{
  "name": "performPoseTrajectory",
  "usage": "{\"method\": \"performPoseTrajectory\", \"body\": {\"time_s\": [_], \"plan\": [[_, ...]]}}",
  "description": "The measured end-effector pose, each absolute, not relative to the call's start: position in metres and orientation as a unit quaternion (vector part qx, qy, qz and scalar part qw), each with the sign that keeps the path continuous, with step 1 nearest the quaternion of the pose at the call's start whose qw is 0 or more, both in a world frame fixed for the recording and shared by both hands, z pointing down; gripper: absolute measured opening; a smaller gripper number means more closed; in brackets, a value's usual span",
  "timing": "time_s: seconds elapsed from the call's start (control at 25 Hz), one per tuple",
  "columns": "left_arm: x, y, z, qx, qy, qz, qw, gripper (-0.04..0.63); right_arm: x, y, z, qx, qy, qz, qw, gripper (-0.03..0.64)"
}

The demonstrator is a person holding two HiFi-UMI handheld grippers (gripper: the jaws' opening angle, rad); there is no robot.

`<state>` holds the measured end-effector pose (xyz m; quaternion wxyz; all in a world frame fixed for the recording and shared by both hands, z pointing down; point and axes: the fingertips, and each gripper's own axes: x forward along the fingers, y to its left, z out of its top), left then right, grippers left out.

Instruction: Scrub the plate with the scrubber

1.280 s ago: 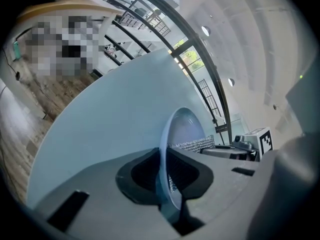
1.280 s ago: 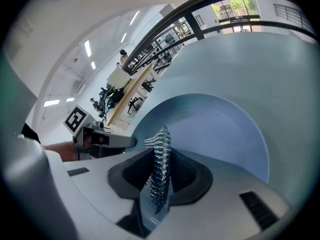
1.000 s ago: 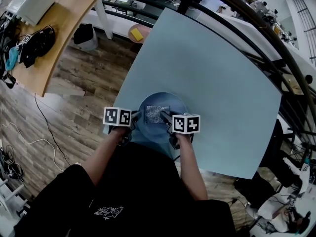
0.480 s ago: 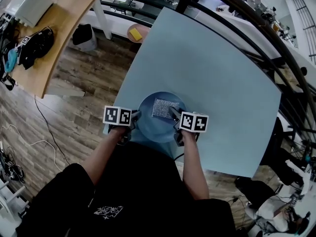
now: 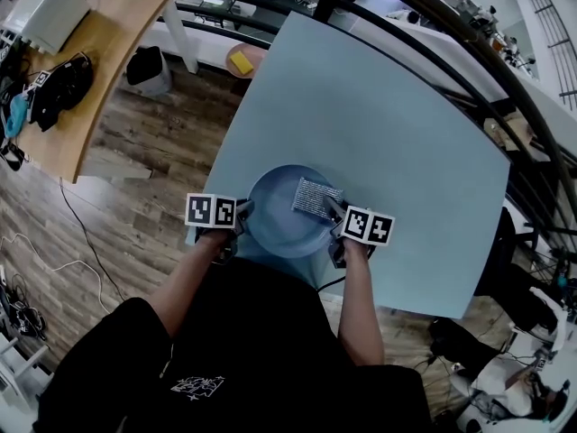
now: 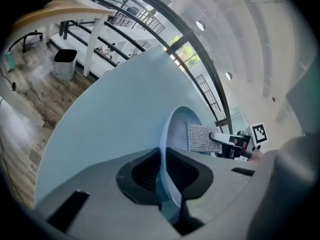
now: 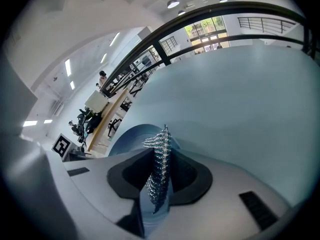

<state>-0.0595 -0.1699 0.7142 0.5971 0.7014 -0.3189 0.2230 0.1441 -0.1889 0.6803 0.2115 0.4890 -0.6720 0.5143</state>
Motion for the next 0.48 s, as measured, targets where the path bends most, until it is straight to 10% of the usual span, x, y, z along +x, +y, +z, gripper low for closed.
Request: {"method": "performPoseTrajectory", "body": {"time_s": [0.48], "plan": [[-0.060, -0.169, 0.714, 0.699, -0.330, 0.215, 0.597, 0.043, 0.184, -0.165, 0.672, 0.516, -0.656, 0.497, 0.236, 0.087]]}}
